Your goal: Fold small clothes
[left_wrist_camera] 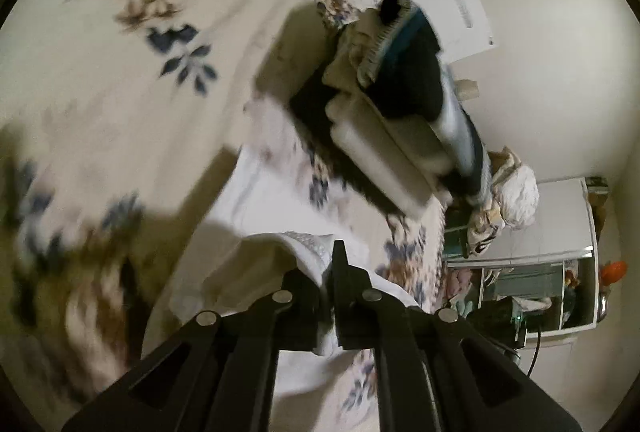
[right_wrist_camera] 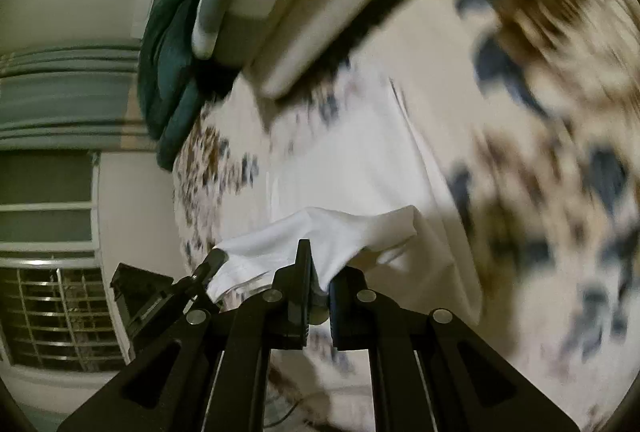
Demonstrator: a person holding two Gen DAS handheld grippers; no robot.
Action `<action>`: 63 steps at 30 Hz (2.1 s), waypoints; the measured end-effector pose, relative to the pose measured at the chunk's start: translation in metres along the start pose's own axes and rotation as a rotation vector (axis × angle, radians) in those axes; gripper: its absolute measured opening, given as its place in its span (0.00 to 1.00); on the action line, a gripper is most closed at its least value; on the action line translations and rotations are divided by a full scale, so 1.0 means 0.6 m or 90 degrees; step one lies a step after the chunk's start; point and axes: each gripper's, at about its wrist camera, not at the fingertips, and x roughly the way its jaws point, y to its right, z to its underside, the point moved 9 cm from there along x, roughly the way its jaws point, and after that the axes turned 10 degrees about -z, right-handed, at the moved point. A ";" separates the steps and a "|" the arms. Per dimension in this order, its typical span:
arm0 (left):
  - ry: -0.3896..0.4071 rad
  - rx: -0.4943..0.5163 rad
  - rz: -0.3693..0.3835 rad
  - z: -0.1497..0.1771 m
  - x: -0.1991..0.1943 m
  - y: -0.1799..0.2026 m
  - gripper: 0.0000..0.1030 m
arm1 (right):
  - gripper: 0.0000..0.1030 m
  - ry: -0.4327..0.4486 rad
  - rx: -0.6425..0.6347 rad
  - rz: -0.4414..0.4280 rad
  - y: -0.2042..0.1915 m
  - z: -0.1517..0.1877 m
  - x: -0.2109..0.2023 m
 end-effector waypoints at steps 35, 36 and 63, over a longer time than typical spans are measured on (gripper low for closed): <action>-0.033 0.082 -0.144 -0.102 0.107 -0.056 0.57 | 0.52 -0.015 -0.034 0.173 0.098 -0.170 0.114; -0.036 0.093 -0.148 -0.097 0.114 -0.052 0.54 | 0.52 -0.018 -0.028 0.169 0.100 -0.166 0.117; -0.121 0.021 0.010 0.026 0.102 -0.084 0.60 | 0.59 -0.151 0.098 0.005 0.177 -0.015 0.077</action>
